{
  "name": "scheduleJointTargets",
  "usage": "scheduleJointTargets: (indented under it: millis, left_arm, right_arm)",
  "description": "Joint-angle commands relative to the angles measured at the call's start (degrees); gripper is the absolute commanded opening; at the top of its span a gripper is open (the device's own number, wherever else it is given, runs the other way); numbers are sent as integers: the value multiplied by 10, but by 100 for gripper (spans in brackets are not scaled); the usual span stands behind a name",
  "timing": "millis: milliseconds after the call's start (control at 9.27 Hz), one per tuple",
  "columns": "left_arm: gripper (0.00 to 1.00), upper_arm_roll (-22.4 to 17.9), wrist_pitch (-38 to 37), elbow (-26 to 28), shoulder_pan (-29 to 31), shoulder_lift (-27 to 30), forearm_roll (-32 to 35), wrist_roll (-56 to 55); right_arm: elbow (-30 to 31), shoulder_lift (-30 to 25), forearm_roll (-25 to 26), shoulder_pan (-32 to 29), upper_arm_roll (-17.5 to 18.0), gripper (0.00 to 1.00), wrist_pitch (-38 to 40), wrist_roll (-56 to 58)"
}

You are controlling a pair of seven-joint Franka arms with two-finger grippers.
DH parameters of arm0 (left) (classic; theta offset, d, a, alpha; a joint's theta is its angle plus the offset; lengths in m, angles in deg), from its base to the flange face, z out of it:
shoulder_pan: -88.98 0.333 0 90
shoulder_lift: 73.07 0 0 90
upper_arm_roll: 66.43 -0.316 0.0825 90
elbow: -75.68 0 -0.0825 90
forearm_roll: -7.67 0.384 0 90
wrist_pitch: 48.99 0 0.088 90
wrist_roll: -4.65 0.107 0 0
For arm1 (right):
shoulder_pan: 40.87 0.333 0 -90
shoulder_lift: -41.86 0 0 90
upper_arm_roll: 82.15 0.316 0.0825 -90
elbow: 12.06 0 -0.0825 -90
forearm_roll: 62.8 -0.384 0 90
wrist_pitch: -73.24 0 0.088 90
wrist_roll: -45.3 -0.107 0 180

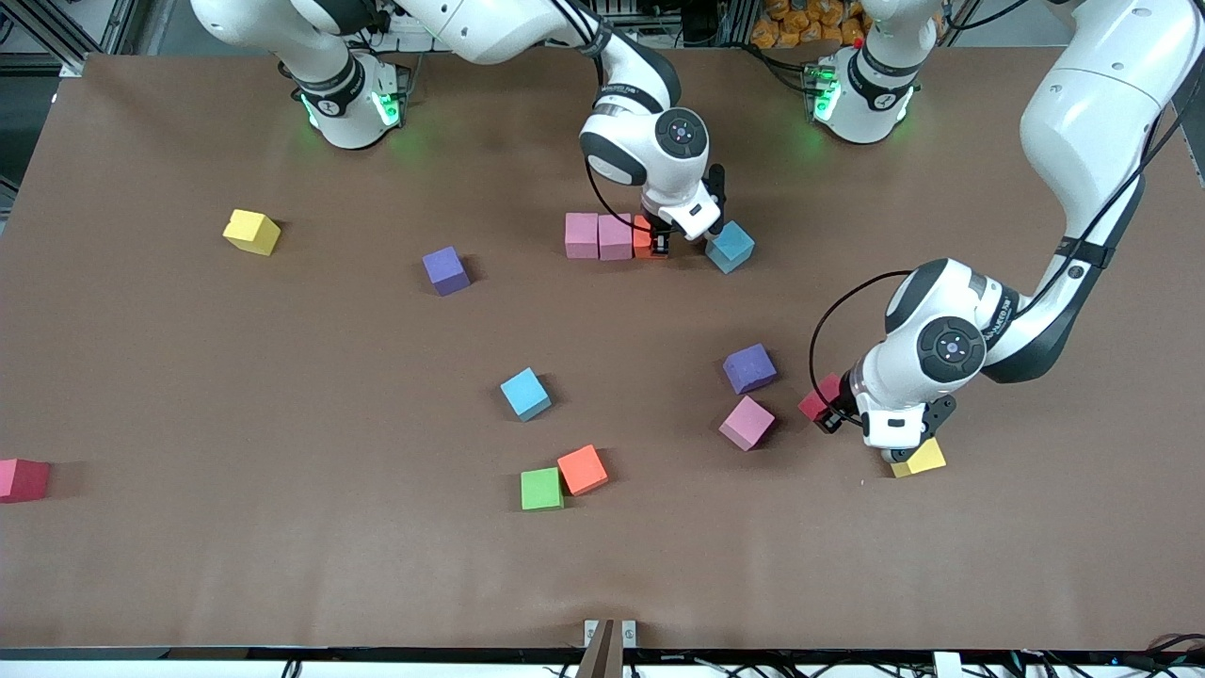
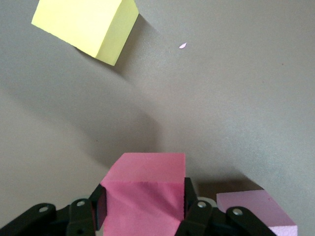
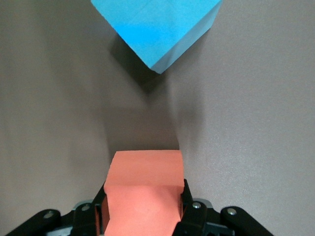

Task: Form number 2 with 11 blocks
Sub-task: 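Hold the orange cube against the pink cubes while the left gripper holds magenta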

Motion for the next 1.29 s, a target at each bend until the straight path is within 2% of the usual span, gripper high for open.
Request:
scheduleJointTargets:
  millis: [0, 647, 863, 1079, 1186]
  left_arm:
    - [0, -2, -8, 2, -2, 14, -15, 16]
    - [0, -2, -8, 3, -5, 14, -16, 12]
    - [0, -2, -8, 4, -5, 11, -16, 13]
    - [0, -3, -8, 4, -5, 11, -16, 12]
    - [0, -2, -8, 4, -5, 10, -16, 13]
  right_arm:
    - [-12, 8, 13, -1, 3, 0, 9, 3]
    - [-12, 7, 12, 0, 3, 0, 16, 3]
    - [-12, 7, 12, 0, 3, 4, 15, 4]
    - [-12, 8, 12, 0, 3, 38, 15, 5]
    - [-12, 7, 13, 0, 3, 92, 15, 10]
